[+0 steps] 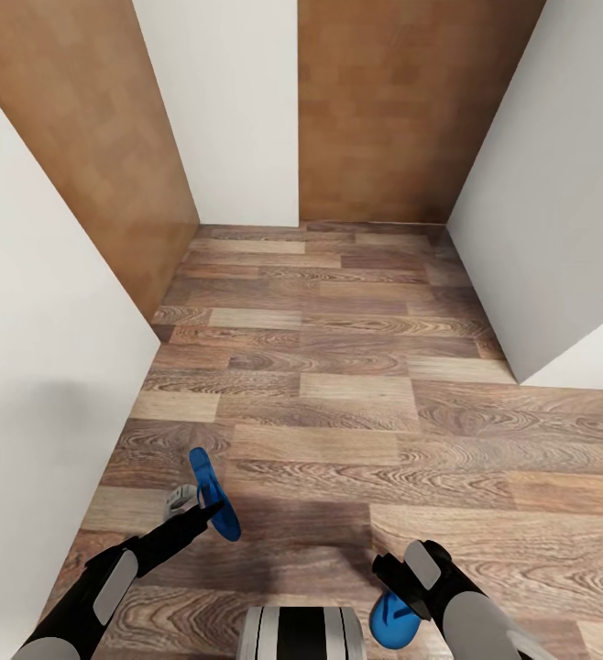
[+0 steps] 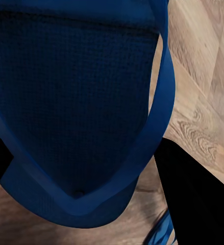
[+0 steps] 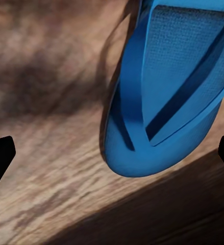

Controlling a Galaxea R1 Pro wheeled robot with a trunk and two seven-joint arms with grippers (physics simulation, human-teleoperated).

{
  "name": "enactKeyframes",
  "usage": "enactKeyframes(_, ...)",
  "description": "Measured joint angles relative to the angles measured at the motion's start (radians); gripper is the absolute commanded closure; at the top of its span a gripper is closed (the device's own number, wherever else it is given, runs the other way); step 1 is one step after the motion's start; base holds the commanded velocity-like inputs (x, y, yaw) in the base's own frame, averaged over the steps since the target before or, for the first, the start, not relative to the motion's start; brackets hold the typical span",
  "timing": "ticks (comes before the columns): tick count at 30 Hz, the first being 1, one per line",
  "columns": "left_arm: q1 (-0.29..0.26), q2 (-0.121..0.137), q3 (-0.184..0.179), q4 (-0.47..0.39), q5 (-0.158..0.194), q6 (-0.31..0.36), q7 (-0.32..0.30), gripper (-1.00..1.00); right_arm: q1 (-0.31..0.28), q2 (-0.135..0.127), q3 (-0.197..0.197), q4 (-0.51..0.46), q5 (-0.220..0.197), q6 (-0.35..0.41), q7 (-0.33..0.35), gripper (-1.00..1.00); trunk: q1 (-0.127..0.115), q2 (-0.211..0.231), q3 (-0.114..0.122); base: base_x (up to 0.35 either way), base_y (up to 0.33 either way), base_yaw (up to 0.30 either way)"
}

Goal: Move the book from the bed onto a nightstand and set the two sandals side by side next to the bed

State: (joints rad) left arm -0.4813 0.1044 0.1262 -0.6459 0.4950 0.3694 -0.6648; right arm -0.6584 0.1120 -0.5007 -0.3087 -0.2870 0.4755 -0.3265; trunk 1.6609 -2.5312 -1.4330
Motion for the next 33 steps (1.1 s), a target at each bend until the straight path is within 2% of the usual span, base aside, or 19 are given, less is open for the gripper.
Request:
enactKeyframes(13, 0.000, 0.000, -0.001, 0.000, -0.001, -0.001, 0.000, 1.00, 0.000, 0.000, 0.000, 0.000, 0.000, 0.000, 0.000, -1.00, 0.005, -0.003, -0.046, 0.000, 0.000, 0.000)
enactKeyframes(17, 0.000, 0.000, 0.000, 0.000, 0.000, -0.001, 0.000, 1.00, 0.000, 0.000, 0.000, 0.000, 0.000, 0.000, 0.000, -1.00, 0.005, -0.003, -0.046, 0.000, 0.000, 0.000)
enactKeyframes(23, 0.000, 0.000, 0.000, 0.000, -0.001, 0.000, 0.000, 1.00, 0.000, 0.000, 0.000, 0.000, 0.000, 0.000, 0.000, -1.00, 0.008, -0.004, -0.070, 0.000, 0.000, 0.000)
enactKeyframes(33, 0.000, 0.000, 0.001, 0.000, 0.000, 0.000, 0.000, 1.00, 0.000, 0.000, 0.000, 0.000, 0.000, 0.000, 0.000, -1.00, 0.008, -0.004, -0.070, 0.000, 0.000, 0.000)
